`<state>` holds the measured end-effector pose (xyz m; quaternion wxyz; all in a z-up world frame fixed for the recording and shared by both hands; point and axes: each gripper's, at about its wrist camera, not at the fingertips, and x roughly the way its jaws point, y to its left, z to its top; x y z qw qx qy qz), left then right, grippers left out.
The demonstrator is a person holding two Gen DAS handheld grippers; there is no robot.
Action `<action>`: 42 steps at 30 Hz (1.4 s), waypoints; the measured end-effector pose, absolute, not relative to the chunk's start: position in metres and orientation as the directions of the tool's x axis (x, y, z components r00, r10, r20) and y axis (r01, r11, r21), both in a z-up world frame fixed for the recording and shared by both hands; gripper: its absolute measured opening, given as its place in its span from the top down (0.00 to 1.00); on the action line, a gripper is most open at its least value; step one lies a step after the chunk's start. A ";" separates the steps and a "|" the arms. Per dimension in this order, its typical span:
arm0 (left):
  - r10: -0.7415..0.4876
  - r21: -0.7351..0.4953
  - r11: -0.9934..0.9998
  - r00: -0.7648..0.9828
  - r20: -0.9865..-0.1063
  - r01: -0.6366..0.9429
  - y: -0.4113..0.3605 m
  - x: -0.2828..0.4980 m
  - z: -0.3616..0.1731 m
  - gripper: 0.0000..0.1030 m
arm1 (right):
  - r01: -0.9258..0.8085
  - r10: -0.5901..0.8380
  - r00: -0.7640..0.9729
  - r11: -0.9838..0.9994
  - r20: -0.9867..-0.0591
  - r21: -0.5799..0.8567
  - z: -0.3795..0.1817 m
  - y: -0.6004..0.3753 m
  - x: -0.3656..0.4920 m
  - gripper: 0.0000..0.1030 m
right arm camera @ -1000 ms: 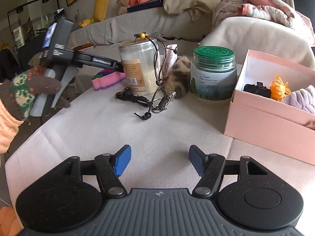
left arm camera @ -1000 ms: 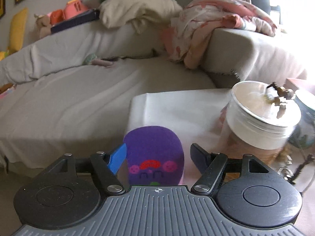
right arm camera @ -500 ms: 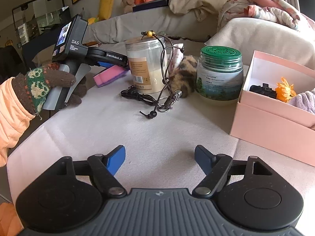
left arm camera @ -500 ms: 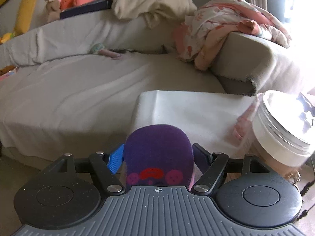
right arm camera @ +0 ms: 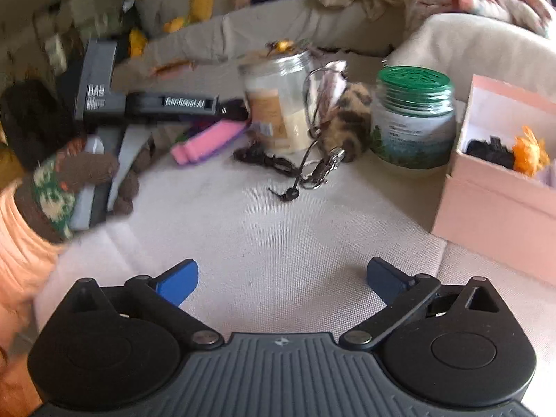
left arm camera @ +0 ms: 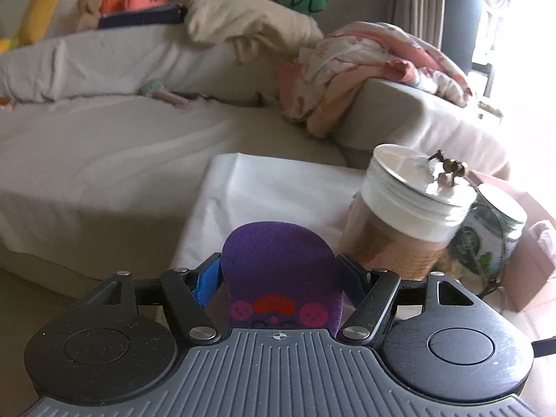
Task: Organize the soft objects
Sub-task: 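Grasp the purple-and-pink sponge with the left tool, then grasp the leopard-print hair tie with the right tool while the left tool holds the sponge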
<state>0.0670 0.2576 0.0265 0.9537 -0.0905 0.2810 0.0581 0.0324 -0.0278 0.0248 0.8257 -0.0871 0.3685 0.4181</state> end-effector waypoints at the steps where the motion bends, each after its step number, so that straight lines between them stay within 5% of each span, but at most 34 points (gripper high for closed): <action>1: 0.073 -0.134 0.976 0.833 -0.549 -0.173 0.257 0.068 0.026 0.27 | -0.771 0.604 0.378 0.625 -0.702 0.123 0.026 -0.021 0.031 0.00; 6: 0.070 -0.148 0.973 0.836 -0.544 -0.178 0.258 0.067 0.026 0.27 | -0.827 0.613 0.443 0.562 -0.654 -0.034 0.050 0.005 0.019 0.18; 11: 0.059 -0.239 0.947 0.850 -0.523 -0.213 0.275 0.060 0.026 0.27 | -0.851 0.610 0.448 0.514 -0.654 -0.105 0.062 0.059 0.038 0.55; 21: 0.012 -0.306 0.931 0.855 -0.519 -0.198 0.285 0.058 0.024 0.27 | -0.860 0.528 0.432 0.485 -0.731 -0.158 0.035 0.110 0.075 0.57; 25: 0.007 -0.310 0.930 0.855 -0.519 -0.196 0.282 0.057 0.024 0.27 | -0.863 0.525 0.395 0.493 -0.754 -0.109 0.039 0.101 0.076 0.84; 36: 0.014 -0.290 0.939 0.861 -0.509 -0.186 0.276 0.056 0.025 0.27 | -0.793 0.530 0.411 0.610 -0.742 -0.004 0.050 0.029 0.084 0.87; 42: 0.006 -0.273 0.948 0.865 -0.501 -0.165 0.270 0.057 0.026 0.27 | -0.771 0.578 0.542 0.630 -0.610 -0.088 0.081 0.016 0.070 0.76</action>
